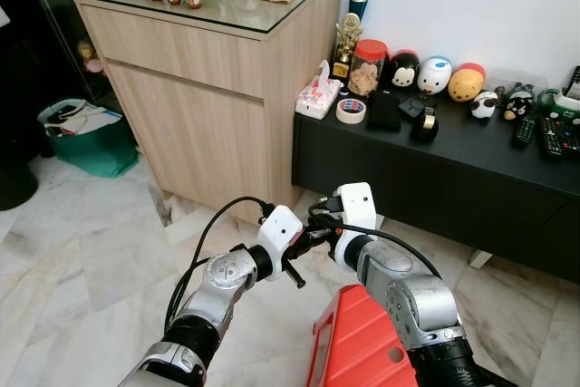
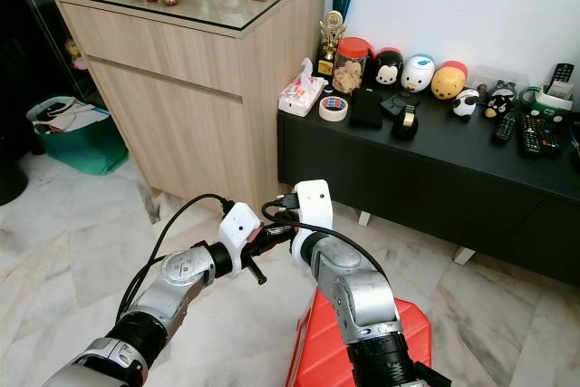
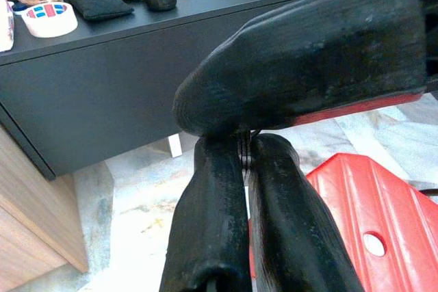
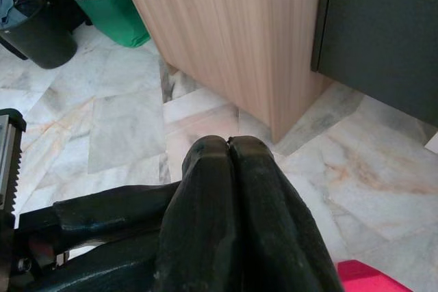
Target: Hang keys on a hook
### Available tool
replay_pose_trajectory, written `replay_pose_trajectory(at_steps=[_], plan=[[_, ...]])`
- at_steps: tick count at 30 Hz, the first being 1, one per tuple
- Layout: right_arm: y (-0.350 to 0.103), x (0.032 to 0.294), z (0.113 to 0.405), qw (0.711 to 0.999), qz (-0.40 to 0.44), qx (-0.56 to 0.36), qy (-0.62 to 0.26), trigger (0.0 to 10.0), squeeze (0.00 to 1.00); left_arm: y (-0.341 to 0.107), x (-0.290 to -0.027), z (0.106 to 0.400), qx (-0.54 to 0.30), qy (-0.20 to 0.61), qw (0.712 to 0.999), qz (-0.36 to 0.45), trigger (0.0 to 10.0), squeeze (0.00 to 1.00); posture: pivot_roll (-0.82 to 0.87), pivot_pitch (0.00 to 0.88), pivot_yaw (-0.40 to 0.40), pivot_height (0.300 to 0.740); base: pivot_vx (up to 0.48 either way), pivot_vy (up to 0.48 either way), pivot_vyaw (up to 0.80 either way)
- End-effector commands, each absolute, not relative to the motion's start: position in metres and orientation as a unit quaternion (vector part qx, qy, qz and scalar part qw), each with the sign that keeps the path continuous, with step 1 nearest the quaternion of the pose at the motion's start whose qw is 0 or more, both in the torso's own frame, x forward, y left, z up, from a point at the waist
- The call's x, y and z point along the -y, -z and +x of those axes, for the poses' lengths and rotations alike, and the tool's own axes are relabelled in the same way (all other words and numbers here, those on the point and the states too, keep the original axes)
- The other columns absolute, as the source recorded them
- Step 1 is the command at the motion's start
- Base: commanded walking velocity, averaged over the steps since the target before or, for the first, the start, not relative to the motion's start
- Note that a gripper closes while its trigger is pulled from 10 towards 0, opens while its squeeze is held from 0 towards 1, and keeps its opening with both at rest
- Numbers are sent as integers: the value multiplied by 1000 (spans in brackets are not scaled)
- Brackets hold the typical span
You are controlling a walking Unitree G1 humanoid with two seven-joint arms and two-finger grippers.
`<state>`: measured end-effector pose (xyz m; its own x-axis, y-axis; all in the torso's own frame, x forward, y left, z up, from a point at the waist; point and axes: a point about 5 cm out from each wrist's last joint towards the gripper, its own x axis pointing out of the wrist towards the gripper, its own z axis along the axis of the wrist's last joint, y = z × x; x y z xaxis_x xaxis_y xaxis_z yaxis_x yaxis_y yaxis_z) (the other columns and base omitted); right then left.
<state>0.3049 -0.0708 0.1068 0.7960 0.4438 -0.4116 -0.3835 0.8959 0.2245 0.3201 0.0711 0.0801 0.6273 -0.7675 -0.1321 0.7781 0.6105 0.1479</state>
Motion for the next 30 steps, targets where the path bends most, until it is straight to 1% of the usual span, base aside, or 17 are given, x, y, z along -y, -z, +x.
replay_pose_trajectory(at_steps=[1, 2, 3, 4, 14, 16, 17, 20, 22, 23, 24, 27, 30], plan=[[-102, 70, 304, 943, 61, -242, -221, 10000, 0, -84, -67, 321, -17, 439, 894, 88, 0, 0, -47, 0, -63, 708, 0, 0, 0], [-102, 70, 304, 943, 60, -242, -220, 10000, 608, -84, -67, 320, -17, 439, 894, 88, 0, 0, -47, 0, -63, 708, 0, 0, 0], [-102, 70, 304, 943, 60, -242, -219, 10000, 608, -83, -67, 320, -17, 440, 894, 89, 0, 0, -47, 0, -63, 708, 0, 0, 0], [-102, 70, 304, 943, 61, -242, -218, 10000, 1000, -83, -67, 320, -17, 441, 893, 89, 0, 0, -46, 0, -63, 708, 0, 0, 0], [-105, 70, 307, 947, 67, -232, -214, 10000, 1000, -83, -67, 320, -20, 444, 891, 91, 0, 0, -47, 0, -62, 708, 0, 0, 0], [-107, 71, 309, 951, 73, -222, -205, 10000, 1000, -82, -67, 320, -21, 444, 891, 92, 0, 0, -47, 0, -62, 708, 0, 0, 0], [-114, 73, 313, 957, 87, -199, -191, 10000, 1000, -82, -67, 320, -24, 445, 890, 97, 0, 0, -47, 0, -62, 708, 0, 0, 0], [-126, 75, 319, 964, 102, -169, -180, 10000, 1000, -81, -66, 319, -29, 448, 888, 105, 0, 0, -47, 0, -62, 708, 0, 0, 0], [-128, 76, 320, 965, 104, -164, -179, 10000, 1000, -80, -66, 319, -29, 448, 887, 107, 0, 0, -47, 0, -62, 708, 0, 0, 0], [-133, 76, 322, 967, 105, -153, -177, 10000, 55, -80, -67, 319, -30, 448, 886, 111, 0, 0, -46, 0, -61, 708, 0, 0, 0], [-135, 77, 323, 967, 105, -149, -176, 10000, 0, -80, -67, 319, -30, 448, 886, 112, 0, 0, -46, 0, -61, 708, 0, 0, 0], [-134, 79, 324, 970, 79, -150, -176, 10000, 0, -80, -68, 320, -30, 443, 889, 114, 0, 0, -47, 0, -60, 708, 0, 0, 0], [-132, 81, 324, 969, 82, -153, -173, 10000, 0, -80, -69, 320, -30, 440, 890, 114, 0, 0, -47, 0, -60, 708, 0, 0, 0]])
